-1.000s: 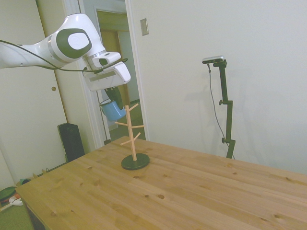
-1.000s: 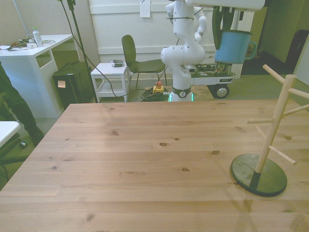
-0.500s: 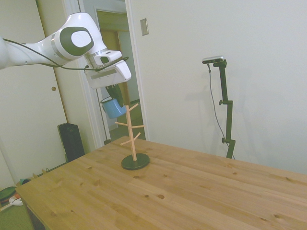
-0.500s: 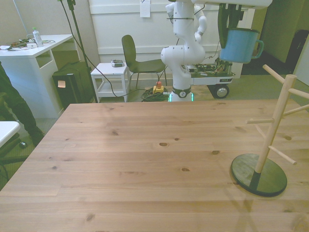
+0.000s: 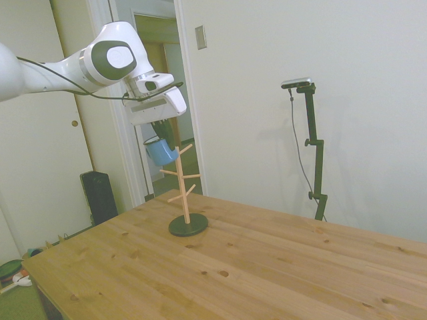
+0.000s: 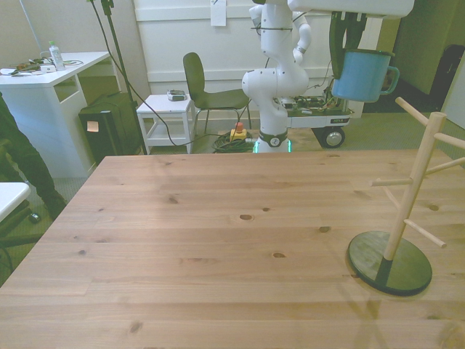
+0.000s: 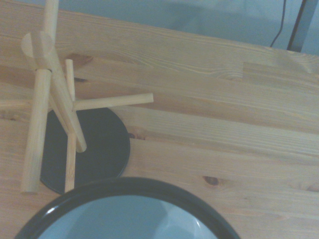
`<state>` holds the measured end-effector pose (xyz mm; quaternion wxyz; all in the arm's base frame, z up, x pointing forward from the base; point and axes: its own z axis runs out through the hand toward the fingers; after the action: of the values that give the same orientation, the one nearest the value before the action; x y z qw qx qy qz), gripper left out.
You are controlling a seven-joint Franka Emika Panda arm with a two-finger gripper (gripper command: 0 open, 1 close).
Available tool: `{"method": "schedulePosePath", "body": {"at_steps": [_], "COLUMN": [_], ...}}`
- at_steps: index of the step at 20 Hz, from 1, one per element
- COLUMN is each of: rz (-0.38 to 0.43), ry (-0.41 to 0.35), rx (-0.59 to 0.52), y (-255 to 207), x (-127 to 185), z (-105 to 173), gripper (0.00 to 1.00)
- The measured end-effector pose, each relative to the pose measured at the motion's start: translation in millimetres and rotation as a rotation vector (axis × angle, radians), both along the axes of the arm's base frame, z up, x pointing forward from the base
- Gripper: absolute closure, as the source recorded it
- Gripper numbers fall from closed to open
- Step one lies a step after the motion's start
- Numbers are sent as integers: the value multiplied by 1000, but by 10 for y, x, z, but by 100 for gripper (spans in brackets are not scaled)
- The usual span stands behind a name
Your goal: Hang the mug
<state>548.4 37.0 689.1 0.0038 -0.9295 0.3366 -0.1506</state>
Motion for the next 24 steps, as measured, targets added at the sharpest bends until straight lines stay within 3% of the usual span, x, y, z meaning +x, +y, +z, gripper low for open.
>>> {"method": "schedulePosePath", "body": {"at_steps": [24], "rz": [1], "ry": [3], "rx": [3], "y": [11], "x": [54], "z": [14], "gripper": [100]}}
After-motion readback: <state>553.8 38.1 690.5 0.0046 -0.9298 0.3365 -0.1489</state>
